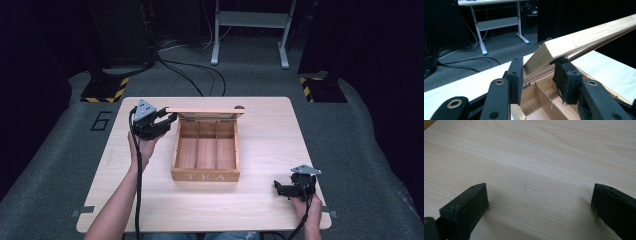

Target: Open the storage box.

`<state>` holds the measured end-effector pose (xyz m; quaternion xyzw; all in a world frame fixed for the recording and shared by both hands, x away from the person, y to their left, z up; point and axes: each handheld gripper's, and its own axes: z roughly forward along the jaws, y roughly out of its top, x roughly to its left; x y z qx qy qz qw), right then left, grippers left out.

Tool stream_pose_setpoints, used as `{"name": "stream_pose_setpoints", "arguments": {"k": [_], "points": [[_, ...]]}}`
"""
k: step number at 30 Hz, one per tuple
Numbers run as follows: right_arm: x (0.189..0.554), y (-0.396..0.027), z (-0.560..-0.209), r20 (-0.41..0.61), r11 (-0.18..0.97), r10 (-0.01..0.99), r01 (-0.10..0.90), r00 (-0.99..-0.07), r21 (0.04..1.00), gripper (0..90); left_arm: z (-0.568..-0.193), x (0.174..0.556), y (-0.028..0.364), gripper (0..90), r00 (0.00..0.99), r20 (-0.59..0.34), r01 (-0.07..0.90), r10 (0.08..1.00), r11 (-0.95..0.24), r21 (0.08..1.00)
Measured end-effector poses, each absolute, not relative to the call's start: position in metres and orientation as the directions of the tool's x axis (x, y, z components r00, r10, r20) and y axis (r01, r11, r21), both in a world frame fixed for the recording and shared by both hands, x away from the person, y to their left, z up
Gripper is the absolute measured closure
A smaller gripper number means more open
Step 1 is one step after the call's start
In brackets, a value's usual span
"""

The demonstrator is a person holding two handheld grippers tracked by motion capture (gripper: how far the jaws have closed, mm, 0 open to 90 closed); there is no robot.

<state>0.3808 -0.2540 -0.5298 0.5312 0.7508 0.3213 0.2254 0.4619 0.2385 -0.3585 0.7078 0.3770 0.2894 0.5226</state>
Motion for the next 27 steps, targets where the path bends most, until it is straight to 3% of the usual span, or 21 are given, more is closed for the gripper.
{"name": "stream_pose_setpoints", "arguments": {"k": [27], "points": [[0.3805, -0.2539, -0.5297, 0.006, 0.226, 0.943, 0.656, -0.332, 0.720, 0.6, -0.3498, 0.4706, 0.2391, 59.5, 0.557, 0.008, 0.253, 0.831, -0.178, 0.951]]}}
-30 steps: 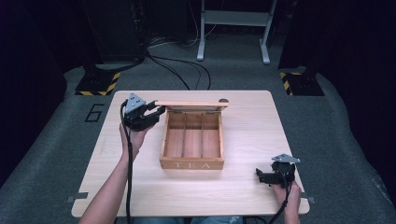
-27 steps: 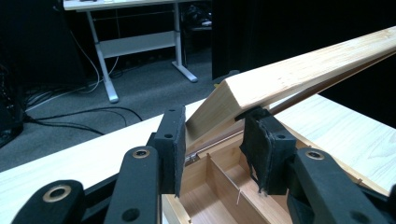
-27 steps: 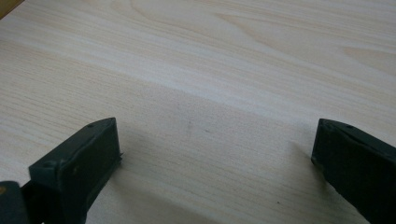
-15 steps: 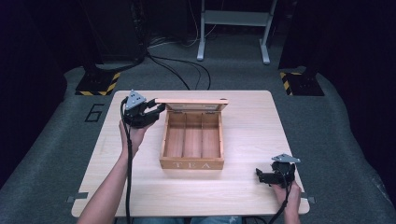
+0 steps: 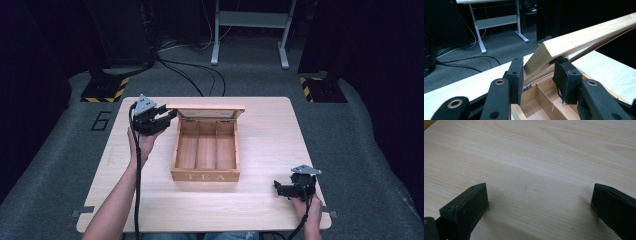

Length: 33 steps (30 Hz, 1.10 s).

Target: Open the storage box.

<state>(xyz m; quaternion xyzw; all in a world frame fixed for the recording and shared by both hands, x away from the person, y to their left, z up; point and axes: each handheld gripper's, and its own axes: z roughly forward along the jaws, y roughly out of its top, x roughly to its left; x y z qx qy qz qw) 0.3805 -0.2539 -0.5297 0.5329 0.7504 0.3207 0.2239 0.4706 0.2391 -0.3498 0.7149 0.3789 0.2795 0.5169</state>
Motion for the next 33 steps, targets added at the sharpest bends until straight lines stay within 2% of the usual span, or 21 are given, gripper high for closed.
{"name": "stream_pose_setpoints", "arguments": {"k": [33], "points": [[0.3810, -0.2545, -0.5295, 0.001, 0.236, 0.941, 0.656, -0.340, 0.717, 0.6, -0.3496, 0.4700, 0.2396, 59.4, 0.561, 0.005, 0.261, 0.828, -0.182, 0.948]]}}
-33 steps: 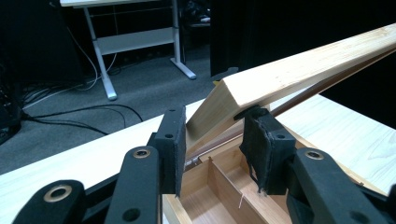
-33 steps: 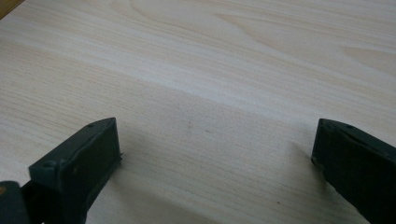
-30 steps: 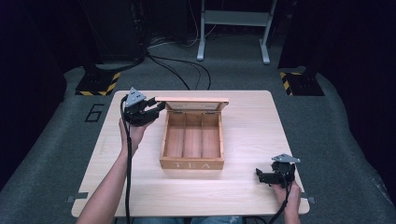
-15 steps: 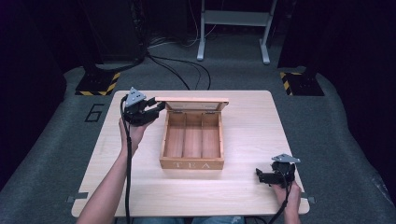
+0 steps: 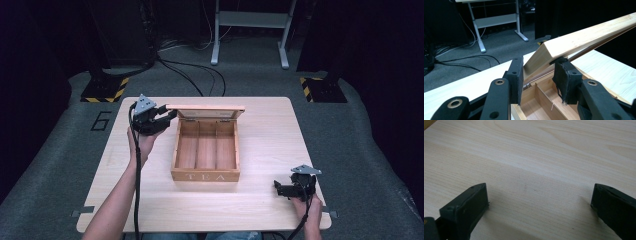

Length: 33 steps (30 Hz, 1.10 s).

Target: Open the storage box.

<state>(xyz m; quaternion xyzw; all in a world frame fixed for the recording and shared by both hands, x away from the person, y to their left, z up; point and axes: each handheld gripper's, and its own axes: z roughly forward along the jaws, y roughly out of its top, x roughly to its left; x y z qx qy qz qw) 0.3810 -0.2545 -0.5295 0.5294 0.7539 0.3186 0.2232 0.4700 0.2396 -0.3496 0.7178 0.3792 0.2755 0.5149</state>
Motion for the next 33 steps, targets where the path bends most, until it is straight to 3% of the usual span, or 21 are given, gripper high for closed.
{"name": "stream_pose_setpoints", "arguments": {"k": [33], "points": [[0.3806, -0.2540, -0.5298, 0.005, 0.227, 0.943, 0.655, -0.333, 0.720, 0.6, -0.3486, 0.4715, 0.2392, 59.5, 0.558, 0.001, 0.263, 0.830, -0.177, 0.948]]}}
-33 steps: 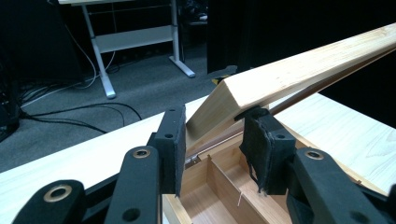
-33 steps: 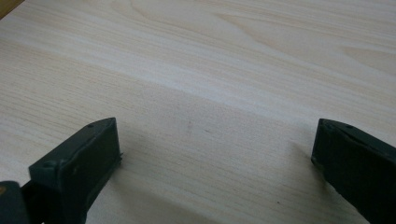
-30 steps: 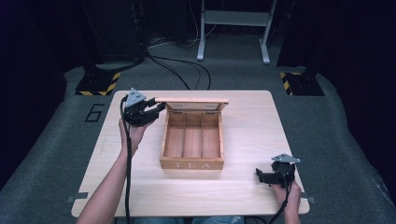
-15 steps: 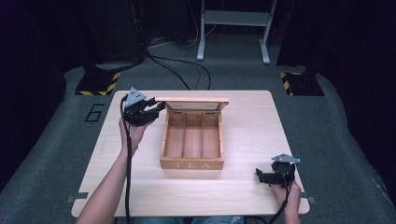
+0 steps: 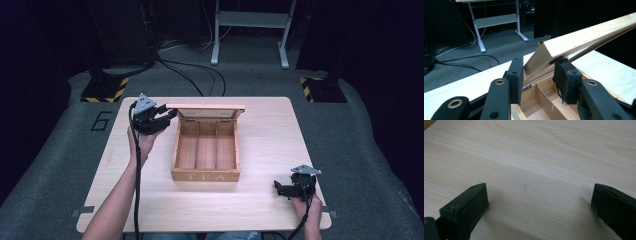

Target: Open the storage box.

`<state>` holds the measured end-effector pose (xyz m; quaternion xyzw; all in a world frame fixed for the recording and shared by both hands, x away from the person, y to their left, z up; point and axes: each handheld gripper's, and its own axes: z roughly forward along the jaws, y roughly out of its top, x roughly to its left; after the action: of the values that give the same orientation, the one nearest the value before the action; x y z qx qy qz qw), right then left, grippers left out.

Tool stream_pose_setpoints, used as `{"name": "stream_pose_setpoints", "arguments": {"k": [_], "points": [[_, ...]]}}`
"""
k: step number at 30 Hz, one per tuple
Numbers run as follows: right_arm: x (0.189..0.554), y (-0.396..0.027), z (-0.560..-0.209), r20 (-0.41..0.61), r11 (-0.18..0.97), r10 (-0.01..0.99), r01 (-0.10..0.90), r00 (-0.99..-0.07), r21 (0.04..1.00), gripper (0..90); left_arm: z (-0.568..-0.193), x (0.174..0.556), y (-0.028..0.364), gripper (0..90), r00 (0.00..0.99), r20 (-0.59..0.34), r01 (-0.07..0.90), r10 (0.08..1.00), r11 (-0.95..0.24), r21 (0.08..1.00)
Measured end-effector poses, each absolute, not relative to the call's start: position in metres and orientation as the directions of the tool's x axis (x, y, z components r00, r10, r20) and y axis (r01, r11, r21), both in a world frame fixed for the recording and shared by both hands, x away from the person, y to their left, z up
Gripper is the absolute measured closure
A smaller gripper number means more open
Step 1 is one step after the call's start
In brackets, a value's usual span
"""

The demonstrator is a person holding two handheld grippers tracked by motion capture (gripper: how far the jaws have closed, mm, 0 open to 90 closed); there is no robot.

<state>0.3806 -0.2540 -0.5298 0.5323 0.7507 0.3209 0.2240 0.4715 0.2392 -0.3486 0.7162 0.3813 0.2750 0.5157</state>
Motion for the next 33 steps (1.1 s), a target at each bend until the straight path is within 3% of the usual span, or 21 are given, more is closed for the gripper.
{"name": "stream_pose_setpoints", "arguments": {"k": [33], "points": [[0.3810, -0.2546, -0.5295, -0.001, 0.239, 0.940, 0.655, -0.342, 0.717, 0.6, -0.3495, 0.4702, 0.2396, 59.4, 0.561, 0.003, 0.262, 0.828, -0.181, 0.948]]}}
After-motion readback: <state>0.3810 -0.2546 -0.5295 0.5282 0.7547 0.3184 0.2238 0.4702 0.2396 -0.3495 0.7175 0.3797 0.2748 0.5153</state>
